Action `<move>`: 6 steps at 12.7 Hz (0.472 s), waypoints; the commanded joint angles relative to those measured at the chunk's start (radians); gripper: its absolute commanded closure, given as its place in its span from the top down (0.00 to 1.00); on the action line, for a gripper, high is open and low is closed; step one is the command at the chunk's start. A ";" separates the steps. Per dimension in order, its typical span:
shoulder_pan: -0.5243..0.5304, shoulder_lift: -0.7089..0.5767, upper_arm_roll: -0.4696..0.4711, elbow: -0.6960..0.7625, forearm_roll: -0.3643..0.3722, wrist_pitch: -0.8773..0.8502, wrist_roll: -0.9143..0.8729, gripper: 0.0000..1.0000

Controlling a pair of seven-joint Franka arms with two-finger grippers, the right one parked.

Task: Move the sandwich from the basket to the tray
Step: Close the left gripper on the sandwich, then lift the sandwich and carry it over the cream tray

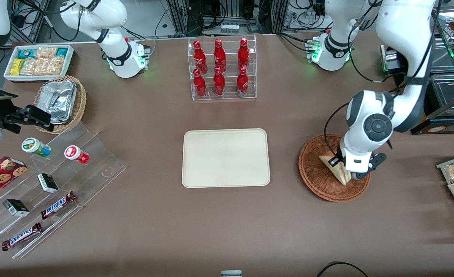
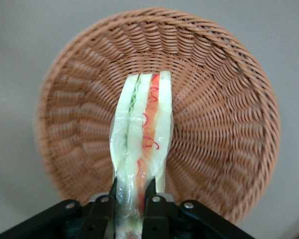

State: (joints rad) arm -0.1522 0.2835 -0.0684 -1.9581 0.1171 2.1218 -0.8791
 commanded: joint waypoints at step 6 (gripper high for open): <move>-0.257 0.040 -0.088 0.286 -0.013 -0.255 0.045 0.00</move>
State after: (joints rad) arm -0.3371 0.2307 -0.1613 -1.7567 0.1130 1.8726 -0.8385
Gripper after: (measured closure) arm 0.859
